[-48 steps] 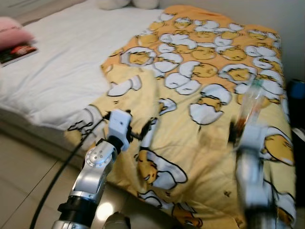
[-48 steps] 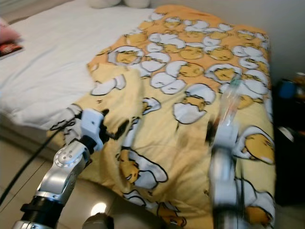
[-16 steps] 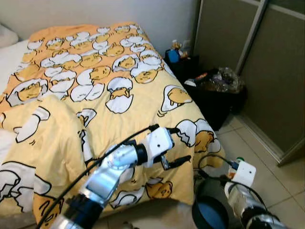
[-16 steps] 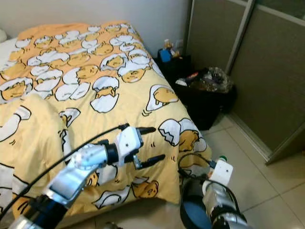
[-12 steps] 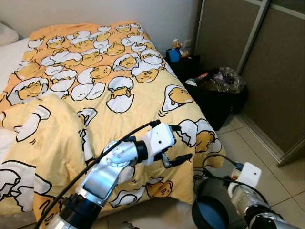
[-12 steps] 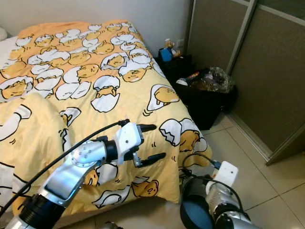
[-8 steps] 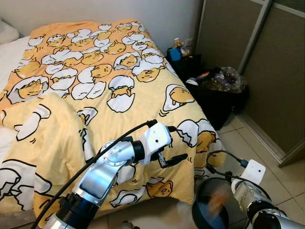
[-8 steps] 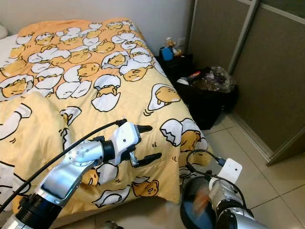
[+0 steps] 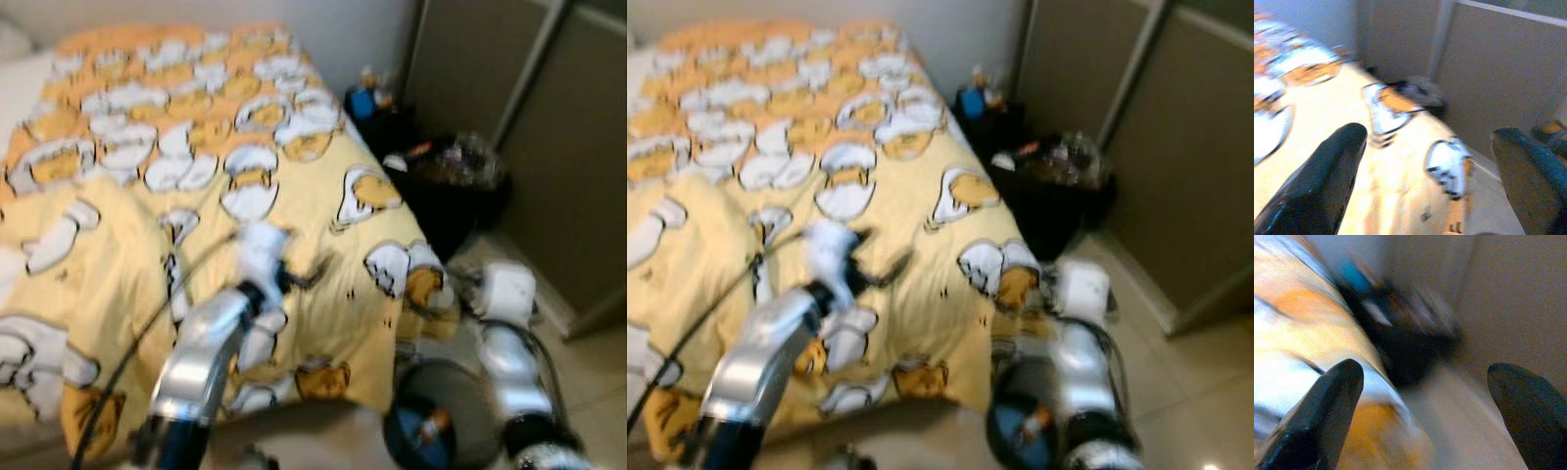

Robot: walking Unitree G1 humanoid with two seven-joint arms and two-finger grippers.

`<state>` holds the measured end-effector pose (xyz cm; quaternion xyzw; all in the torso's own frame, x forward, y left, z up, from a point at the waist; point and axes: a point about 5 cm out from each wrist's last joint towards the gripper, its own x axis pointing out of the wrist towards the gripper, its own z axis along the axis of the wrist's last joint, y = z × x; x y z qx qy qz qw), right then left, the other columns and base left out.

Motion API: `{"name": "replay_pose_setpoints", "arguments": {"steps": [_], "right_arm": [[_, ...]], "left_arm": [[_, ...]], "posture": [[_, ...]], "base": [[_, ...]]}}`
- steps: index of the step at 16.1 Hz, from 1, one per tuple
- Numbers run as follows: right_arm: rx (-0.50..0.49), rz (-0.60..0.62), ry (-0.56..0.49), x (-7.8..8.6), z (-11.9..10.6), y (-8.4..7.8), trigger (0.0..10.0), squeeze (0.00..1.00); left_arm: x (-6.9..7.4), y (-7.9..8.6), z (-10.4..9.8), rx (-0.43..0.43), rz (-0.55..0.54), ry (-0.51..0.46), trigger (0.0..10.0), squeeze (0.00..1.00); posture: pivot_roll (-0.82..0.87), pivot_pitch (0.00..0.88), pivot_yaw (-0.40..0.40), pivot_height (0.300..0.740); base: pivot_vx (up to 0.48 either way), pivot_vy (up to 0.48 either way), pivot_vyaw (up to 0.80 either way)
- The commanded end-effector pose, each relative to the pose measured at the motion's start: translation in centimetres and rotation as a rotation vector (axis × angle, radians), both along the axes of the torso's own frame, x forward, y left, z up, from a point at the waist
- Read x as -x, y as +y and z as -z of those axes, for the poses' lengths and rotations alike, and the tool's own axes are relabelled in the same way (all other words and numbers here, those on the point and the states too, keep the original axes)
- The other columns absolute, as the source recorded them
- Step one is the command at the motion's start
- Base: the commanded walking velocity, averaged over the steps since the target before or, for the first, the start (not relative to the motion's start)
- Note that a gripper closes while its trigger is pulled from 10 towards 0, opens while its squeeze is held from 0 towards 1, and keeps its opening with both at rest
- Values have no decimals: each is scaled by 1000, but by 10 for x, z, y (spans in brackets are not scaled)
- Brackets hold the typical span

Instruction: Clean up the room

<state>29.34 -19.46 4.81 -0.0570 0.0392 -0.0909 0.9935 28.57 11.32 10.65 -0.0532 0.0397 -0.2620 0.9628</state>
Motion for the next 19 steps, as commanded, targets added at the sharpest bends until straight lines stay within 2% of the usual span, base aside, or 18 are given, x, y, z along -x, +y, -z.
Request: {"name": "replay_pose_setpoints", "arguments": {"steps": [1,2,3,4,5,7,9,11,13,18,19], "right_arm": [[-2,-156,-81,5,-10,27,10000,0],[-36,-191,-77,9,-9,32,10000,0],[-95,-242,-31,13,2,40,10000,0],[-142,-254,22,12,11,39,10000,0],[-153,-261,43,10,13,38,10000,0],[-200,-201,74,-6,6,22,10000,0],[-198,-190,78,-11,3,16,10000,0],[-221,-217,93,-11,7,20,10000,0],[-230,-238,106,-11,9,24,10000,0],[-260,-264,126,-9,13,33,10000,0],[-272,-271,130,-8,14,34,10000,0]], "left_arm": [[7,14,16,-69,-77,6,10000,0],[8,18,19,-79,-100,10,10000,0],[8,22,24,-50,-144,27,10000,0],[3,21,24,-39,-194,24,10000,0],[0,21,23,-60,-226,13,10000,0],[0,18,24,-151,-308,-24,10000,0],[-1,18,27,-212,-331,-27,10000,0],[-11,24,25,-250,-381,-29,10000,0],[-17,26,22,-232,-402,-32,10000,0],[-27,23,13,-272,-423,-83,10000,0],[-29,24,10,-236,-437,-90,10000,0]], "posture": [[133,0,-52,740],[139,0,-66,740],[148,0,-79,740],[159,0,-85,740],[160,0,-85,740],[158,0,-84,740],[153,0,-74,740],[146,0,-66,740],[139,0,-58,740],[132,0,-54,740],[132,0,-53,740]], "base": [[0,0,631],[0,0,631],[0,0,631],[-292,382,0],[-292,382,0],[-383,294,0],[-403,268,0],[-120,0,0],[0,0,0],[0,0,0],[356,0,669]]}}
